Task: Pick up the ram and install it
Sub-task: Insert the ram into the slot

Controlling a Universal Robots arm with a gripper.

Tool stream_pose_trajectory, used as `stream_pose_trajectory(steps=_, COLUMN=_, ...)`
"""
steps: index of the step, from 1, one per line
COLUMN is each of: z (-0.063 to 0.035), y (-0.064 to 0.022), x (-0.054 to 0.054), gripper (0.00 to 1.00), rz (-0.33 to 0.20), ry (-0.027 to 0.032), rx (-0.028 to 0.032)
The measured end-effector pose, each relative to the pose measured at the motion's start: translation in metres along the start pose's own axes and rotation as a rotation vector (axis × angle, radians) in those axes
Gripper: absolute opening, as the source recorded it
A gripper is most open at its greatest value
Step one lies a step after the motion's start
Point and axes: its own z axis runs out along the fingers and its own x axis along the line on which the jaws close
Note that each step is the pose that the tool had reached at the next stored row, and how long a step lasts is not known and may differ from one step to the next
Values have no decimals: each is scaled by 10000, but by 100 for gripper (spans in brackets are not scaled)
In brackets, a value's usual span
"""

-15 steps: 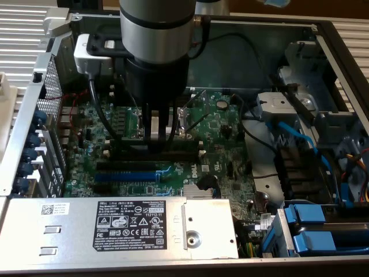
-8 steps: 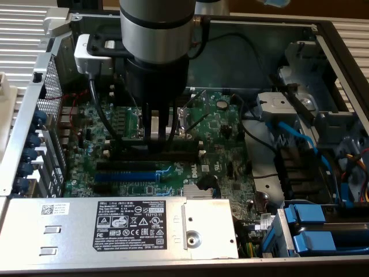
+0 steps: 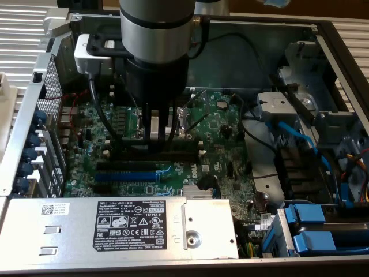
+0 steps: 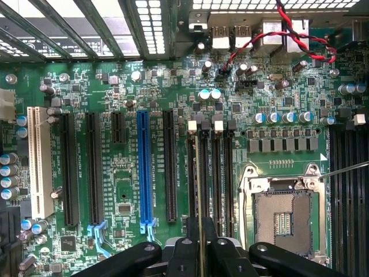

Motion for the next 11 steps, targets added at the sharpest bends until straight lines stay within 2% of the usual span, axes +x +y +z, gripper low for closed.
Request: stream_pose_trajectory(steps=11, z=-13, y=0, x=4, gripper=15, rz=21, ry=0, rx=1)
